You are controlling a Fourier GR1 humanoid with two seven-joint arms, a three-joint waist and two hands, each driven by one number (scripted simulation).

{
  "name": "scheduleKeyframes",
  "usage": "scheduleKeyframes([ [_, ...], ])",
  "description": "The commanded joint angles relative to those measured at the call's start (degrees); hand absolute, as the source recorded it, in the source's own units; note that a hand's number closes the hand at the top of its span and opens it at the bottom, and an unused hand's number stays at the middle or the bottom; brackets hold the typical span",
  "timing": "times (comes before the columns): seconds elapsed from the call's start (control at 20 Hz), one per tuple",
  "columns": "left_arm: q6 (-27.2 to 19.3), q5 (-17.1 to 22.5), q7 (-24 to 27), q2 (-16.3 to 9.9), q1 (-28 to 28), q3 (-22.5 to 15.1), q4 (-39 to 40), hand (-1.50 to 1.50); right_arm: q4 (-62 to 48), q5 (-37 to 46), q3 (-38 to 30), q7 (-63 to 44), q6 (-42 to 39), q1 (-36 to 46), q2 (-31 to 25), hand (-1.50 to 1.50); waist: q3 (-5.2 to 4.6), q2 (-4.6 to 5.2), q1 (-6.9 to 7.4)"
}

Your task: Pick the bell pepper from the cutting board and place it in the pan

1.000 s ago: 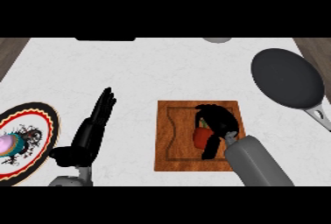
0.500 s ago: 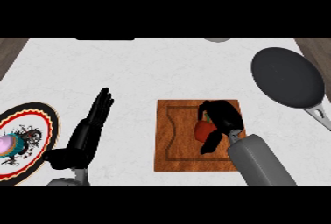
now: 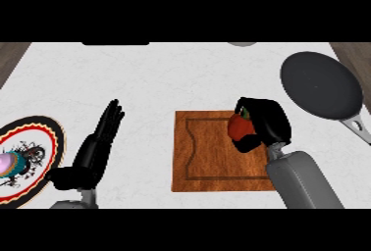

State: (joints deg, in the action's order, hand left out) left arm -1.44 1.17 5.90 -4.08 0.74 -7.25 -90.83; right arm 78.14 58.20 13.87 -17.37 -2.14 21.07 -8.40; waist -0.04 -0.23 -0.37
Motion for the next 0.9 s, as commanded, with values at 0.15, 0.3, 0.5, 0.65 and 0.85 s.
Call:
scheduleKeyframes([
  [0.15, -0.11, 0.15, -1.22, 0.41, -0.91, -0.14, -1.14, 0.0, 18.2, 1.34, -2.36, -5.22, 4.64, -3.29, 0.48, 1.5, 0.02, -0.15, -0.32],
  [0.3, -1.18, -0.37, -3.89, 1.5, 3.51, -0.04, -0.14, 0.0, 19.93, -0.65, -6.28, -5.48, 5.41, -2.28, 0.28, 1.5, 0.05, 0.07, -0.23],
  [0.5, 0.69, 0.73, -2.83, -0.28, 2.26, 1.51, -0.91, 0.0, 15.62, -4.38, -13.3, -6.56, 7.73, 0.47, 1.31, 1.5, 0.05, 0.24, 0.36],
  [0.65, 1.47, -0.31, 1.73, 0.23, -0.16, 0.37, 1.63, 0.0, 12.08, -9.28, -18.07, -2.75, 10.72, -0.02, 0.9, 1.5, 0.05, 0.29, 0.48],
  [0.85, -0.25, -1.46, -0.19, 1.49, 1.64, 0.08, 1.04, 0.0, 1.11, -12.27, -24.6, 2.19, 14.56, 5.37, -2.46, 1.5, 0.05, 0.35, 0.74],
])
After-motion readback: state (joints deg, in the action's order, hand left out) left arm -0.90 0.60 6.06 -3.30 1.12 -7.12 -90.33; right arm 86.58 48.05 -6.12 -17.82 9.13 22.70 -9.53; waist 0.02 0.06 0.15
